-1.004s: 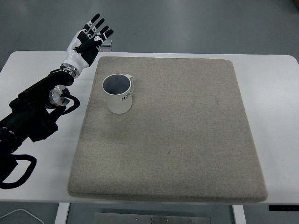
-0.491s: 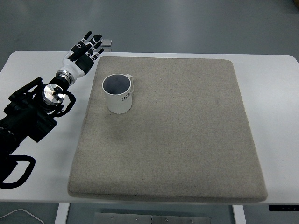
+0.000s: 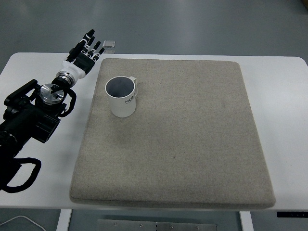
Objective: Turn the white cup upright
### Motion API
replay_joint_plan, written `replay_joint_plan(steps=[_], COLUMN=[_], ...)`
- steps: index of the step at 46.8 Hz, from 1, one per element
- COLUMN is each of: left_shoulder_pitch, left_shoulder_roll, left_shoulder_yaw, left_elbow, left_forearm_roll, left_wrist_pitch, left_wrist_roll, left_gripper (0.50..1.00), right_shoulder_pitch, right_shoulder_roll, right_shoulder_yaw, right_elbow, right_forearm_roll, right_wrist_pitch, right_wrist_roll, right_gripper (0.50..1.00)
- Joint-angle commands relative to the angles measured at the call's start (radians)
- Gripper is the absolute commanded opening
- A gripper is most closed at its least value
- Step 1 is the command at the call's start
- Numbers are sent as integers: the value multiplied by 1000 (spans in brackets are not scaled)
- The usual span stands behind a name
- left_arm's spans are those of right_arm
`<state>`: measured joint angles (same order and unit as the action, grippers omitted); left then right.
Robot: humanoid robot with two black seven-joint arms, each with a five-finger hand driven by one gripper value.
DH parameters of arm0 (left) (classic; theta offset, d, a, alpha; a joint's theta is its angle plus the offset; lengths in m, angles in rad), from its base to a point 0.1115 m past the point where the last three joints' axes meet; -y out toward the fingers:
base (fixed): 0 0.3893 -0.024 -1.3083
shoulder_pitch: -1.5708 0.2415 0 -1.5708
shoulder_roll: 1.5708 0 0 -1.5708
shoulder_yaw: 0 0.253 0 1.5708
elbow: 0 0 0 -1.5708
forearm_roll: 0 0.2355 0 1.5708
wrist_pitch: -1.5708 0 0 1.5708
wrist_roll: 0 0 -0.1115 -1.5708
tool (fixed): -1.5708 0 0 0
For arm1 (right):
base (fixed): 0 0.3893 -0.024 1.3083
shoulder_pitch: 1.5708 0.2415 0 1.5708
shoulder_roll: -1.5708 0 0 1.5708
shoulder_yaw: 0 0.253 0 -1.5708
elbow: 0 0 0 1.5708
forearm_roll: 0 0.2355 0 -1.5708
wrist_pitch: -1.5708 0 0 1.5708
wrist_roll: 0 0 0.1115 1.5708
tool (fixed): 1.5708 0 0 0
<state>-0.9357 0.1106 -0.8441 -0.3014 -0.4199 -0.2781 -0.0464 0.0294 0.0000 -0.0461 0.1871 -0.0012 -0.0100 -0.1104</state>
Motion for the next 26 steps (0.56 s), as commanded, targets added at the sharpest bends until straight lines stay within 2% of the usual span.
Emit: replay_joint_plan(steps=[1,26], left_shoulder_pitch=[2,-2], left_shoulder_roll=[-5,-31], left_shoulder_yaw=[-29,-35], left_elbow=[-1,-4], left_forearm_roll=[-5,-5], left_wrist_pitch=[0,0], left_wrist_roll=[2,-13], left_gripper=[996,996], right_shoulder_pitch=[0,0], right_shoulder_roll=[0,0], right_shoulder_yaw=[2,2], right_elbow=[0,0], right_forearm_roll=[3,6], right_wrist_pitch=[1,7], right_wrist_roll=[0,-3], right_gripper=[930,930])
